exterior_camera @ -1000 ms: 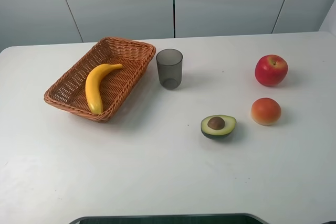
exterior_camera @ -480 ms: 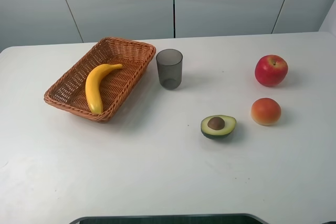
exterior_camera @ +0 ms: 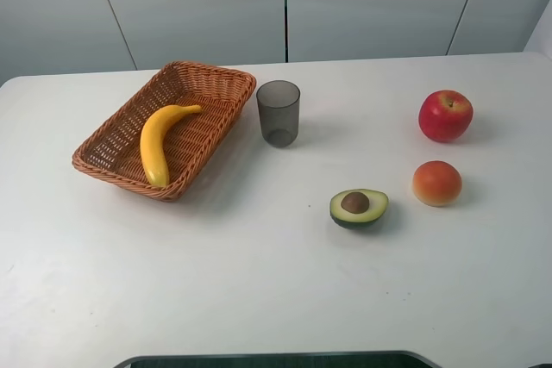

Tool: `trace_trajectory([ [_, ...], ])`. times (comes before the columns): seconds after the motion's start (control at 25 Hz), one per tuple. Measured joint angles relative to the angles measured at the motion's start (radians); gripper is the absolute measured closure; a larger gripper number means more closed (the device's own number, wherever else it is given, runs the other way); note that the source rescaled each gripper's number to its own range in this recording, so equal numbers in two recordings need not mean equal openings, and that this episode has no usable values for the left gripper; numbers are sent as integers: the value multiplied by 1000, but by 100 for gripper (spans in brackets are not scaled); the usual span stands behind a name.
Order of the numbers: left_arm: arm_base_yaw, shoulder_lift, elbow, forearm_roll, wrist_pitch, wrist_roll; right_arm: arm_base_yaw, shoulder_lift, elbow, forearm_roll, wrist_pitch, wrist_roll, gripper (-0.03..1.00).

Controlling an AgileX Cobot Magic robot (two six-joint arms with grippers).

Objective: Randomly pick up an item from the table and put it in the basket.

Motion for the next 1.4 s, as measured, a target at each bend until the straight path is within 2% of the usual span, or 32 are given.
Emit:
trace_trajectory([
  [0.08, 0, 0, 0, 0, 0, 0, -28, 0, 0, 0, 0, 0, -3],
  [0.28, 0, 0, 0, 0, 0, 0, -32, 0, 0, 0, 0, -7, -3],
  [0.52, 0, 0, 0, 0, 0, 0, -32, 0, 0, 47, 0, -74, -3],
  [1.4, 0, 0, 0, 0, 0, 0, -32, 0, 0, 47, 0, -74, -3],
])
